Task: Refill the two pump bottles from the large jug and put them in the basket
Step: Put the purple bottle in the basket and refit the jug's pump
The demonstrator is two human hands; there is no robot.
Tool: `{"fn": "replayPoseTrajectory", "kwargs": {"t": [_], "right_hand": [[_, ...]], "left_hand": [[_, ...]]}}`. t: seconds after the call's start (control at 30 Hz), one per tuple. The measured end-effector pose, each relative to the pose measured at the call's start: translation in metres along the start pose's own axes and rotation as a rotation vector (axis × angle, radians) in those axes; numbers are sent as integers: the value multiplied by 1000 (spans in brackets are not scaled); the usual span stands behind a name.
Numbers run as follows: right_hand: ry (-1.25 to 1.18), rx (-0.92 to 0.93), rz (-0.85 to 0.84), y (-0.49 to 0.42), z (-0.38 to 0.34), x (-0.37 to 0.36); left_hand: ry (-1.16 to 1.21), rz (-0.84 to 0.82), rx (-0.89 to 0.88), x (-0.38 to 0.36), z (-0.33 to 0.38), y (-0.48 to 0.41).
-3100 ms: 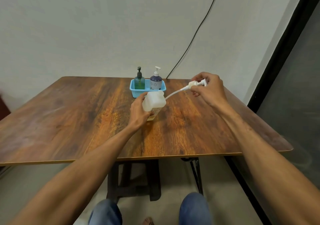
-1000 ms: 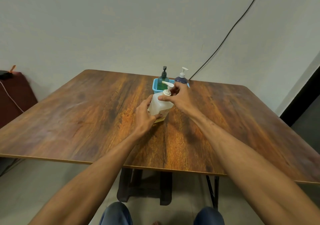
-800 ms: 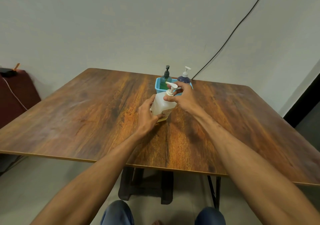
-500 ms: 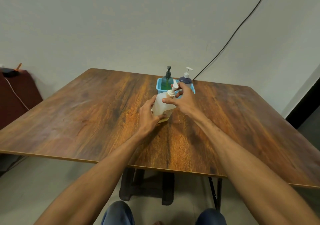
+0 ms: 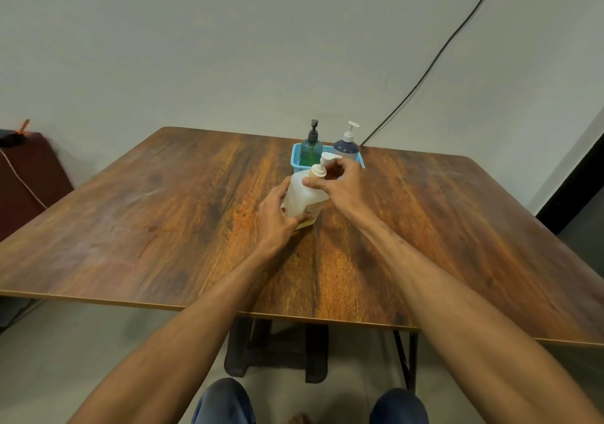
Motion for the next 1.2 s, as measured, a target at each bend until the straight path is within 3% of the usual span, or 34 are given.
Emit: {"fn": "replayPoseTrajectory", "kwargs": {"t": [0.33, 0.63, 0.77, 0.97, 1.2], "right_hand": [[-124, -53, -28, -3, 7, 0], [-92, -3, -44, -3, 2, -8], [-62, 20, 48, 1, -5, -6], [-37, 18, -51, -1, 3, -8], [-46, 11, 5, 0, -1, -9]], "left_hand": [[24, 4, 7, 1, -2, -2], [59, -8, -5, 2, -1, -1], [55, -26, -7, -4, 0, 0], [64, -5, -16, -4, -2, 1], [64, -6, -3, -5, -2, -1]]}}
Point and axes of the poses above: each hand's wrist, its own y-axis away from the middle knuckle, its own x-axis out of the back of the hand, z = x × y, the point moved 8 cm from there along -y, towards the middle knuckle, and after that the axes turned 13 degrees about -z, right-handed, at the moved point
